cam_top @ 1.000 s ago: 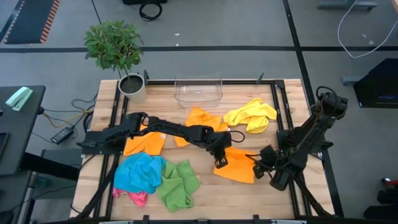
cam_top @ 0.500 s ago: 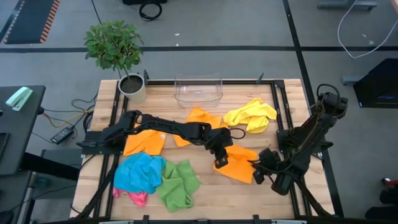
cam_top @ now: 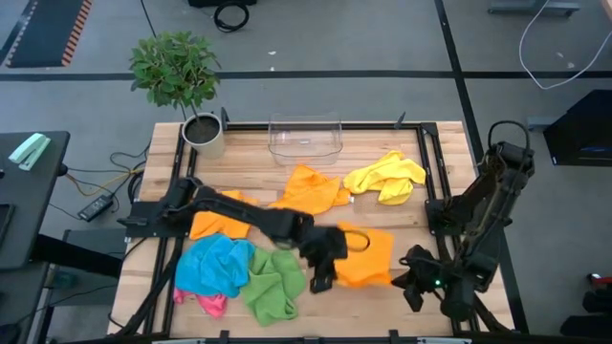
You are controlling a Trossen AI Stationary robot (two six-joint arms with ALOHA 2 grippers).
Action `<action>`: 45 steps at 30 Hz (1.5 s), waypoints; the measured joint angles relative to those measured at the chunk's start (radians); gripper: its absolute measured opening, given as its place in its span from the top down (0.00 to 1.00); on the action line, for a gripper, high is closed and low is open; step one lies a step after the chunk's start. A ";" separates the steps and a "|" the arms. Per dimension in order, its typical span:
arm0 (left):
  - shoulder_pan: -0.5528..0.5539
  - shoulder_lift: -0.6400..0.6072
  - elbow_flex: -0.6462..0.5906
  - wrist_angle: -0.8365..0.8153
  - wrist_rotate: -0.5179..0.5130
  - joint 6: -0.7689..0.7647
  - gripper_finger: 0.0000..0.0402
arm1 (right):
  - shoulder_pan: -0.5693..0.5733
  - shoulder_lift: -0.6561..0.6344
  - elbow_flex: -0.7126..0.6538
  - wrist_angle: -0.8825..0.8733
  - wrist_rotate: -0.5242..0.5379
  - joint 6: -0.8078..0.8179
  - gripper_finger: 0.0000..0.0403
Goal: Fold microfiber towels
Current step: Fold the bottom orange towel on the table
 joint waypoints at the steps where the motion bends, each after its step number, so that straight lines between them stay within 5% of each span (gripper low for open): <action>1: -0.013 0.000 0.000 0.003 0.001 -0.017 0.97 | 0.002 0.000 0.001 0.001 0.001 0.012 1.00; 4: -0.027 0.000 0.000 0.003 -0.007 -0.053 0.98 | -0.005 0.000 -0.010 -0.034 0.009 0.042 1.00; 8: 0.010 -0.003 0.000 -0.030 -0.153 -0.056 0.98 | -0.067 0.000 -0.088 -0.110 -0.015 0.081 1.00; 16: 0.060 0.069 -0.001 -0.127 -0.172 -0.110 0.98 | -0.200 0.001 -0.326 0.243 -0.090 -0.055 1.00; 26: 0.078 0.122 0.001 -0.190 -0.337 -0.089 0.98 | -0.278 0.001 -0.385 0.234 -0.087 -0.087 1.00; 33: 0.106 0.136 -0.001 -0.199 -0.343 -0.089 0.98 | -0.329 0.001 -0.410 0.236 -0.097 -0.119 1.00; 45: 0.106 0.137 -0.001 -0.256 -0.343 -0.165 0.74 | -0.365 0.001 -0.410 0.295 -0.161 -0.228 1.00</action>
